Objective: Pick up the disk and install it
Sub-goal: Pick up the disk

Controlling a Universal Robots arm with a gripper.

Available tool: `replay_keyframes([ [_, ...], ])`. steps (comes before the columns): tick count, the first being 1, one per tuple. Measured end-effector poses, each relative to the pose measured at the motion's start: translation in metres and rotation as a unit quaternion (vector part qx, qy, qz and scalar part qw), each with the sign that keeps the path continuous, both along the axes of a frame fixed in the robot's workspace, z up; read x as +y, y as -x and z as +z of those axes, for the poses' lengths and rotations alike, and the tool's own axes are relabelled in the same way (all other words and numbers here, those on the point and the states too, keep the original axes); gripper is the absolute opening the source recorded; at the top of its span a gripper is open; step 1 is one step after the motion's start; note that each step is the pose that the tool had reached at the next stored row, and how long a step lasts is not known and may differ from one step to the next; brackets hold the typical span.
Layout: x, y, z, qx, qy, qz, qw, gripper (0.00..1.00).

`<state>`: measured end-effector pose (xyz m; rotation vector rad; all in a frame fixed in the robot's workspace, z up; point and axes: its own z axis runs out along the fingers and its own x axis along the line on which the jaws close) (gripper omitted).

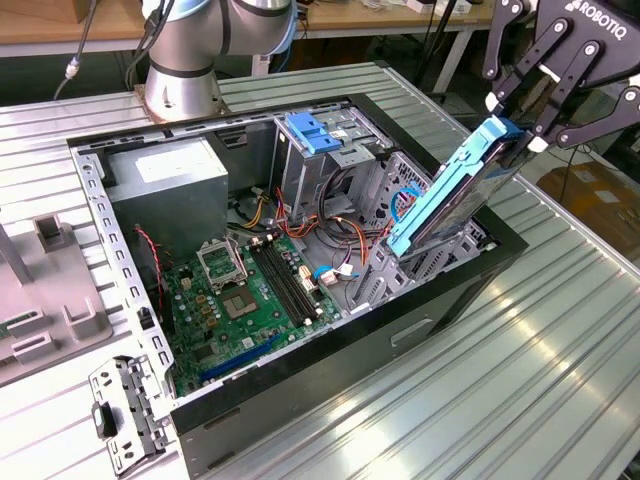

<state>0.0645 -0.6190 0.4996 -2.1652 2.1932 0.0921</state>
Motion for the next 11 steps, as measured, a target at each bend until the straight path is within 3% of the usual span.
replay_keyframes([
  [11, -0.005, -0.0275, -0.0001, 0.002, 0.0, 0.0, 1.0, 0.37],
])
